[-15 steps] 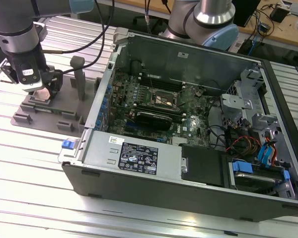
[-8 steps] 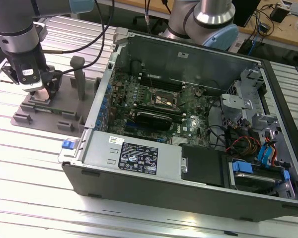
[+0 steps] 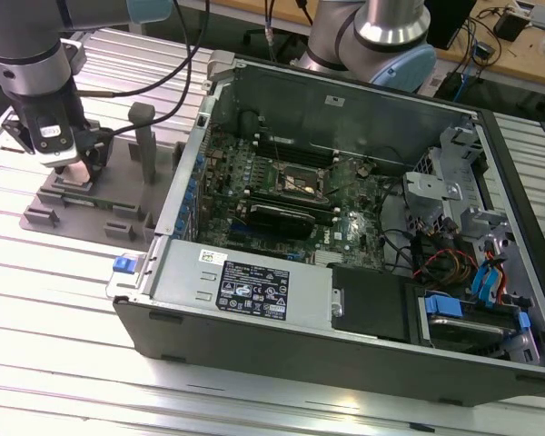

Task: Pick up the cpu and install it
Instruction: 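Pick up the cpu and move it towards the insertion slot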

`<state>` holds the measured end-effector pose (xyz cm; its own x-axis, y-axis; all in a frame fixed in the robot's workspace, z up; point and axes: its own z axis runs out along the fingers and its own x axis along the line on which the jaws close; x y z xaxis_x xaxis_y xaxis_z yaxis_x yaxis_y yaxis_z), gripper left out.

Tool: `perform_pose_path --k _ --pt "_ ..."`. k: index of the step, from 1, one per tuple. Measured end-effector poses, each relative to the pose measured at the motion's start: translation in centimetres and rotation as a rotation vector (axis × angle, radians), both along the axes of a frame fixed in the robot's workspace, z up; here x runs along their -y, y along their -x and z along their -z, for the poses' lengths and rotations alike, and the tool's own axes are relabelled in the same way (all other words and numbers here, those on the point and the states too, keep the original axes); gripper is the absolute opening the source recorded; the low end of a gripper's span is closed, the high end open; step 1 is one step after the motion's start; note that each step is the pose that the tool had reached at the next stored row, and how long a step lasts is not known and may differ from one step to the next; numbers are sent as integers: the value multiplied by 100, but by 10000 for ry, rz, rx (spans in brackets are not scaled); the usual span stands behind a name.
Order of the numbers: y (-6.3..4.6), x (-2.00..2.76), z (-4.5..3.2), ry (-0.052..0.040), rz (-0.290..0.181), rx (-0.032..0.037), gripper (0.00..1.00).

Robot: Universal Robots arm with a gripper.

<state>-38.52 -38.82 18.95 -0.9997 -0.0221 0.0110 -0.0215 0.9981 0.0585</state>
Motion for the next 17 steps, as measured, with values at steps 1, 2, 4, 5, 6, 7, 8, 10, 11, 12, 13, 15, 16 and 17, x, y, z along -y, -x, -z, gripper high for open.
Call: perform_pose_path --k 1,2,4,5,6,7,8,10,11,12,13,15,16,17 --pt "0 0 -1 0 0 0 56" --pt "0 0 -4 -1 0 2 54" --pt "0 0 -8 0 0 1 54" --pt "0 0 -10 0 0 1 54" --pt "0 0 -17 2 0 -3 54" --pt "1 0 -24 2 0 -3 54" --pt "0 0 -38 0 0 1 54" --pt "0 0 -74 0 0 0 54" --pt "0 0 -96 0 1 0 54" --pt "0 0 -113 0 0 1 54" --pt "0 0 -130 0 0 1 54" --pt "0 0 -172 0 0 0 54" --pt "0 0 -190 0 0 0 54" --pt "0 0 -209 0 0 0 54"
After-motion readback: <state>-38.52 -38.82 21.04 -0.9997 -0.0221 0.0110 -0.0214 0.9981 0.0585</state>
